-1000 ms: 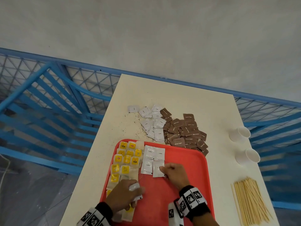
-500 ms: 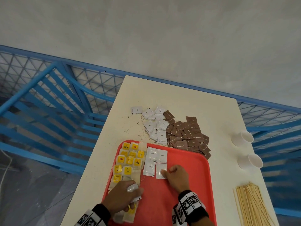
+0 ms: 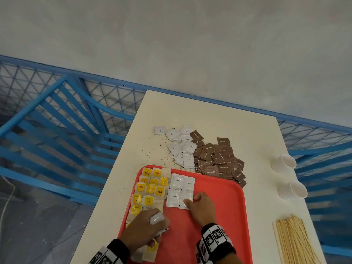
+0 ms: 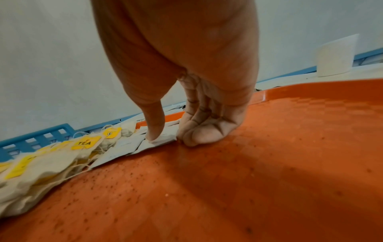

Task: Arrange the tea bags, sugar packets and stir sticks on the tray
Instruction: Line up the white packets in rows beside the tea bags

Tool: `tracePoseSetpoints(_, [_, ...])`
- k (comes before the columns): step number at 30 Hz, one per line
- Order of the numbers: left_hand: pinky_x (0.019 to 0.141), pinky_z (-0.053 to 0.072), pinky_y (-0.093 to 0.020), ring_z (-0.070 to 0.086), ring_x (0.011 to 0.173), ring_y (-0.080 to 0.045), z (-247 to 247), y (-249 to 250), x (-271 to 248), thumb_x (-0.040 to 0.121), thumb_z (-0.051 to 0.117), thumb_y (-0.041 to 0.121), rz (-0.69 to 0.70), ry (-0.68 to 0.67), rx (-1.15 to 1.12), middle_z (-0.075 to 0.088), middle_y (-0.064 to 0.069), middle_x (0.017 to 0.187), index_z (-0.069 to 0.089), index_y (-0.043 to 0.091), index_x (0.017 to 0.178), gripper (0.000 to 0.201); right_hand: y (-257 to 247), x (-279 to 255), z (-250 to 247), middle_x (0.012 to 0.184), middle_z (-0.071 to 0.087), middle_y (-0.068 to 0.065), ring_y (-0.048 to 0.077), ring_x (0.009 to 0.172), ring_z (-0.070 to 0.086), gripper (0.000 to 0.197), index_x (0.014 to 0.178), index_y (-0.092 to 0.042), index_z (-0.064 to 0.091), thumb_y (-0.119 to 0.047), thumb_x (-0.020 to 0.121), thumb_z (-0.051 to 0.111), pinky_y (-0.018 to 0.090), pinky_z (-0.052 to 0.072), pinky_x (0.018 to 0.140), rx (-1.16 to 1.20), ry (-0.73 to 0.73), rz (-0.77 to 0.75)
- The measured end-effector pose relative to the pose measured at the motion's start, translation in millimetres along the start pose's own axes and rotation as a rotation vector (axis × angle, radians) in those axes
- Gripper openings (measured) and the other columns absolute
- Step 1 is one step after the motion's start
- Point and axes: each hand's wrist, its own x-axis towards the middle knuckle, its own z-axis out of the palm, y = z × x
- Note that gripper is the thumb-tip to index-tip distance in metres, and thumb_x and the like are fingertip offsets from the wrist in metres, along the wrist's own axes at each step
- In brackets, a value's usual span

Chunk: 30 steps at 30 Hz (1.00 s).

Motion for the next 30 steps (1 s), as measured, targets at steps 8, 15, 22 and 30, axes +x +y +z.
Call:
tracePoseSetpoints(8, [0.072,0.057,-0.042,0.069,0.079,-0.033,2,8,0,0.087,0.06,-0.013,0.028,-0.082,-0.228,0.072,-0.021,0.097,0.054,0.019,0.126,0.051,-31,-42,-46,0.071,0.067,-0.009,-0.002,0.065,0.056,0.019,0.081,-0.019,0.07,-0.037,0.085,0.075,0.017,0.045,0.062,0.212,-0.133,-0.26])
tracePoseSetpoints(15, [0.073,0.061,-0.034,0.073,0.093,-0.037,25,32,-5,0.088,0.07,0.002,0.102,-0.128,-0.262,0.072,-0.025,0.104,0.055,0.003,0.122,0.037,-40,-68,-72,0.057,0.057,-0.015,-0.003,0.054,0.046,0.011,0.077,-0.015,0.074,-0.021,0.08,0.081,0.014,0.037,0.058,0.247,-0.391,-0.358])
tracePoseSetpoints(22, [0.056,0.057,-0.029,0.073,0.07,-0.032,29,36,-8,0.075,0.082,0.008,0.162,0.03,-0.176,0.07,-0.022,0.071,0.062,-0.008,0.087,0.029,-26,-68,-90,0.066,0.066,-0.009,0.003,0.06,0.053,0.008,0.079,-0.015,0.075,-0.019,0.085,0.077,0.018,0.042,0.061,0.415,-0.437,-0.282])
tracePoseSetpoints(30, [0.053,0.051,-0.029,0.062,0.052,-0.018,25,28,-6,0.078,0.084,0.025,0.194,0.076,0.12,0.071,-0.013,0.062,0.076,0.007,0.078,0.02,-7,-72,-81,0.067,0.07,-0.007,-0.001,0.06,0.057,0.012,0.079,-0.012,0.076,-0.022,0.08,0.082,0.017,0.043,0.061,0.284,-0.528,-0.341])
